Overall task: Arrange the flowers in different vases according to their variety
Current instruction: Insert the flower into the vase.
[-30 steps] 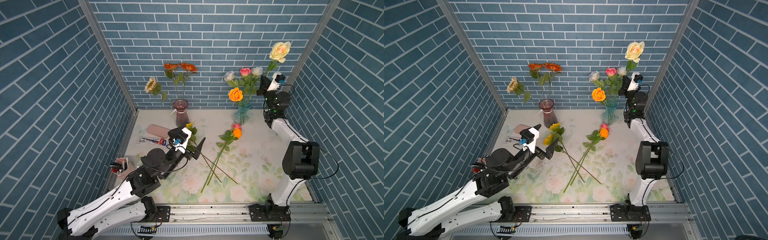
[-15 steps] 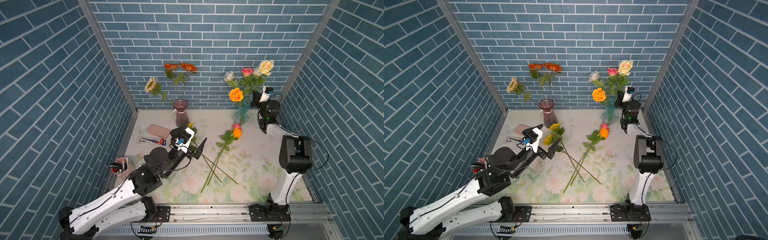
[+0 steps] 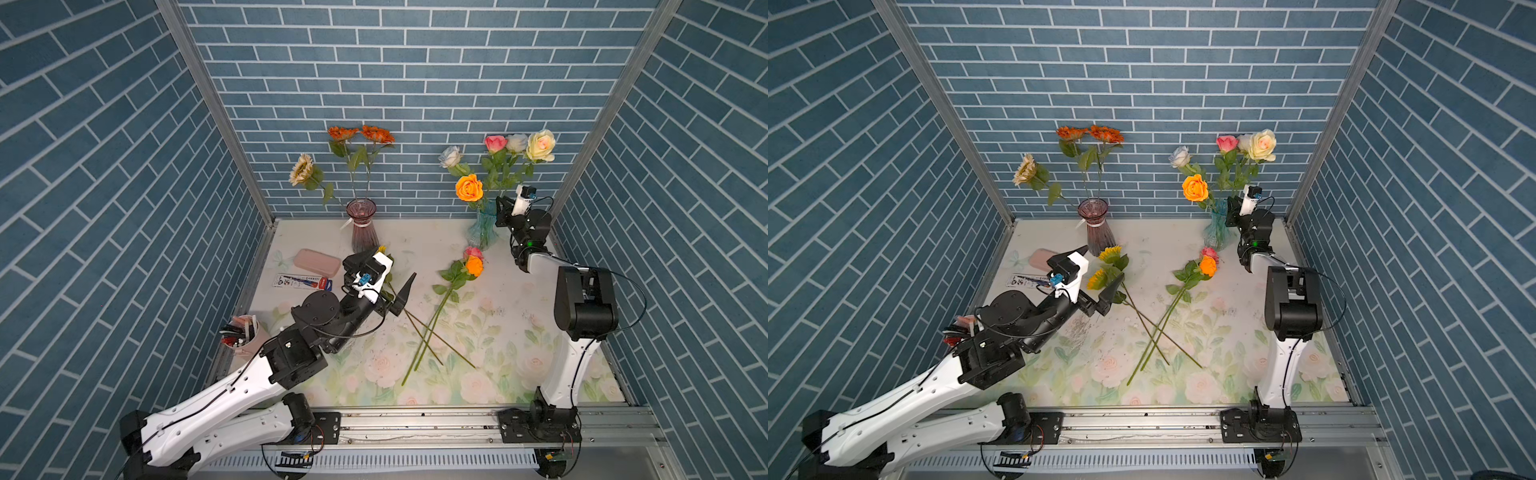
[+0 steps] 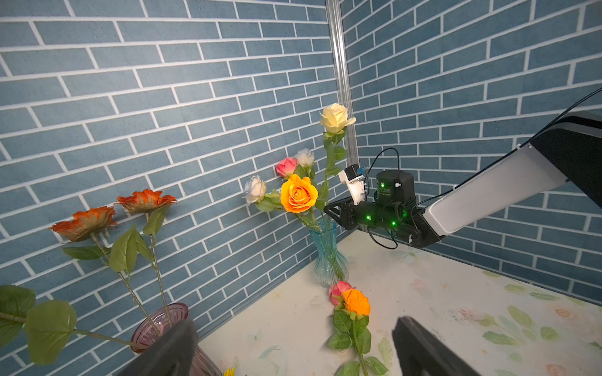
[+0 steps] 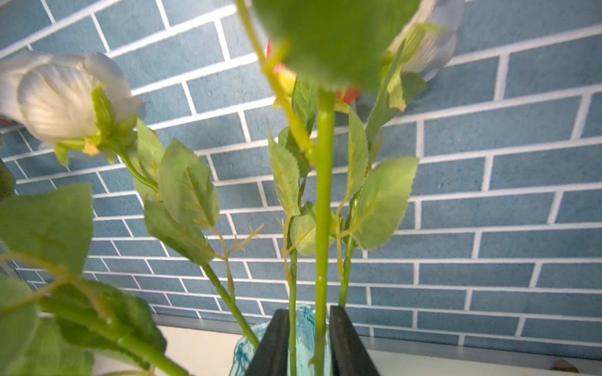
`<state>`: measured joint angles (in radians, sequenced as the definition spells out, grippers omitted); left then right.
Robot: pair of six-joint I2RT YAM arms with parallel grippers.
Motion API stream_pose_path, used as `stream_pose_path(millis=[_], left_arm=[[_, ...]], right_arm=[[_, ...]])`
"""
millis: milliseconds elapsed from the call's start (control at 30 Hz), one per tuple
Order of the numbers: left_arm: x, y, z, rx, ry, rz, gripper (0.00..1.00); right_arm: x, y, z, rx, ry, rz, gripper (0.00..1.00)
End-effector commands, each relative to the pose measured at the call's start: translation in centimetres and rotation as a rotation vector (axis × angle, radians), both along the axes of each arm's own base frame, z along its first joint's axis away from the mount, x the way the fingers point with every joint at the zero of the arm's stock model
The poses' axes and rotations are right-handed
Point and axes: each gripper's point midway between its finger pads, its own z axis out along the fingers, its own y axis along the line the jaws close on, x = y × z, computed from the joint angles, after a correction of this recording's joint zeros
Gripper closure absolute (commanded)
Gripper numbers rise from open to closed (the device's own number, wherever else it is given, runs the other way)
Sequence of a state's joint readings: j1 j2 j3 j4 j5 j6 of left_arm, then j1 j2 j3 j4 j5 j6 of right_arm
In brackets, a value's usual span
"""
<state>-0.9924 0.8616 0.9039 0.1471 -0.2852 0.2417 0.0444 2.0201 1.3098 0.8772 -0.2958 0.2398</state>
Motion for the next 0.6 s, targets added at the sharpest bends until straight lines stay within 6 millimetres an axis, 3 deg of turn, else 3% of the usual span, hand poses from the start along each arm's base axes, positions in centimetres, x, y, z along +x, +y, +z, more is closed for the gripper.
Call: stream_pose_path(millis=[0,200,333,567], left_arm=[[-0.1,0.1,1.5,-0.022,-0.027,-0.008,0.0],[-0.1,-0.2,1.7,-0.026,-0.033,-0.021,0.0],[-0.3,-0.4,1.9,-0.038,-0.036,-0.039,0.0],[-0.1,0.1,2.5,-0.066,-0.013,-0.022,0.0]], right_arm=[[-0.9,0.4,-0.5,0.023,0.008,0.036,0.69],[-3.5,0.9,0.0,0.011,0.01,0.07,0.59],[-5.7,1.4,0.5,-0.002,0.012,0.096,0.57],[-10.7,4.4,1.5,-0.136,0.064,0.16,0.57]])
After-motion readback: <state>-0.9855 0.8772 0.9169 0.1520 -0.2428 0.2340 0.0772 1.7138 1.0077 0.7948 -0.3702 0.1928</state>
